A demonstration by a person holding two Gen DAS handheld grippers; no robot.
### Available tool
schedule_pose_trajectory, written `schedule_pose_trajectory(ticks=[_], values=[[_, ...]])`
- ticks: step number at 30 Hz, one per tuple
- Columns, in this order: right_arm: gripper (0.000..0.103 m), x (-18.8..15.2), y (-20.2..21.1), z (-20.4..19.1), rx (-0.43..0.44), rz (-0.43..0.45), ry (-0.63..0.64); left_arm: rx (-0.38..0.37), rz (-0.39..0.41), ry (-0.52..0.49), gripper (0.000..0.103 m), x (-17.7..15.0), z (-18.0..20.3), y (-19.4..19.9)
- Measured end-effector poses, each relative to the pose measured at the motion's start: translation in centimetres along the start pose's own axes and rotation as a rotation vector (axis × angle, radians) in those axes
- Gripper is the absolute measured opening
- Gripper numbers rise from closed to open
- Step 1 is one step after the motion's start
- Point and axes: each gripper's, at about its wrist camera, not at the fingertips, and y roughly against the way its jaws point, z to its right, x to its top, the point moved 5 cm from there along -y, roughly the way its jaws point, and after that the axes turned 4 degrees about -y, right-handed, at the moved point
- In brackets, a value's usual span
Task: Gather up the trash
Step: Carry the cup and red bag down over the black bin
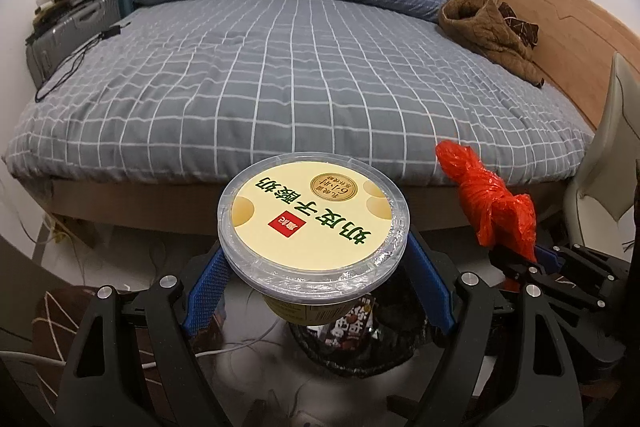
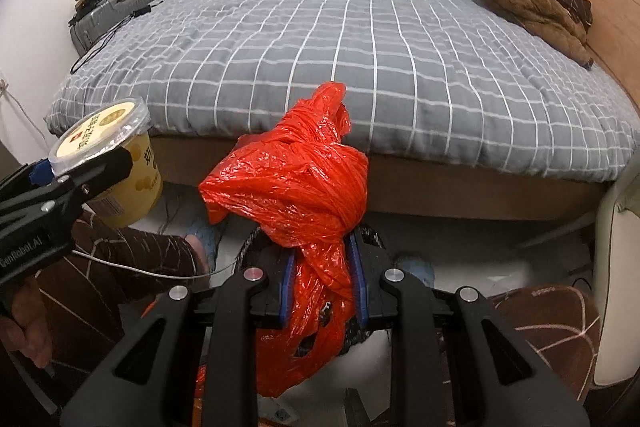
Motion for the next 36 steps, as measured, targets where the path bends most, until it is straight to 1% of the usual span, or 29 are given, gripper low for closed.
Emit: schedule_pose_trajectory(ticks=[5, 9, 12, 16, 20, 24, 28, 32, 36], values=[[0.022, -1.4, -1.7, -0.2, -0.021, -0.045, 0.012, 0.009, -0.019, -0.02, 0.08, -1.3, 0.3, -1.0], [0.022, -2.2, -3.6, 0.0, -0.027, -0.078, 0.011, 0.01, -0.042, -0.025, 0.08, -1.9, 0.2, -2.9], [0.022, -2.6, -5.0, 0.2, -0.026, -0.099, 0.005, 0.015, -0.055, -0.023, 0.08, -2.0, -0.2, -4.5], [0.022, -3.0, -7.4, 0.4, -0.014, -0.147, -0.004, 0.015, -0.066, -0.017, 0.08, -1.9, -0.5, -6.5], [0.022, -3.4, -9.7, 0.6, -0.005, -0.205, -0.018, 0.023, -0.1, -0.026, 0.08, -2.1, -1.0, -9.4], [0.022, -3.3, -11.4, 0.4, -0.001, -0.24, -0.021, 0.025, -0.137, -0.017, 0.08, -2.0, -1.9, -11.8], [0.022, -3.4, -13.0, -0.5, 0.0, -0.277, -0.006, 0.021, -0.161, -0.009, 0.08, -2.2, -2.7, -13.1], [0.023, -3.5, -14.2, -1.1, 0.0, -0.304, 0.013, 0.016, -0.174, -0.003, 0.08, -2.3, -3.3, -13.6], [0.028, -3.1, -15.3, -1.4, 0.0, -0.305, 0.021, 0.014, -0.181, 0.0, 0.08, -2.4, -3.6, -13.8]])
